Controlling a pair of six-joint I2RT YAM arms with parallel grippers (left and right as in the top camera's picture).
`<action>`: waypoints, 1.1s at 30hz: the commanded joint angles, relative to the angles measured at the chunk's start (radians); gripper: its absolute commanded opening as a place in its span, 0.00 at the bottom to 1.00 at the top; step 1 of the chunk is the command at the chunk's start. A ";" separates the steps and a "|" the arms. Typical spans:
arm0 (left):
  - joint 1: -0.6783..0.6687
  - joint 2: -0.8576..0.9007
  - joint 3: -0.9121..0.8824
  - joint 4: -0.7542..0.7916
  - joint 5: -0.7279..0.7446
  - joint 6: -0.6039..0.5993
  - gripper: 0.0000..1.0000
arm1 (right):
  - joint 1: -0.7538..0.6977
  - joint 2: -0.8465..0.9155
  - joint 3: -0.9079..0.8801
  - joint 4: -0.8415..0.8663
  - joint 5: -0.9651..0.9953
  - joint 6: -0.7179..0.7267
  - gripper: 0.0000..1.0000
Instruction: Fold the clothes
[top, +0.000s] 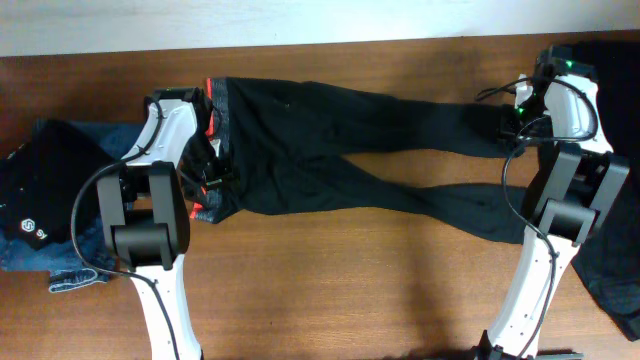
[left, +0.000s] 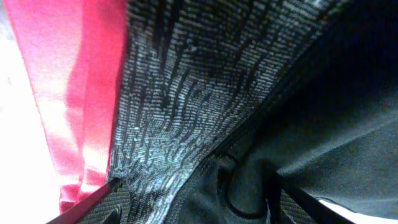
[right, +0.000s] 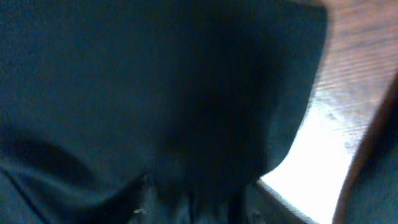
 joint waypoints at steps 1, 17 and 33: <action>0.003 0.026 -0.063 0.010 -0.011 0.016 0.69 | -0.002 0.021 -0.022 0.011 -0.017 -0.004 0.42; 0.003 0.026 -0.075 -0.031 -0.089 0.016 0.68 | -0.004 0.021 -0.022 0.304 0.109 0.080 0.28; 0.003 0.026 -0.075 -0.031 -0.089 0.016 0.73 | -0.037 0.016 0.000 0.333 0.160 0.078 0.51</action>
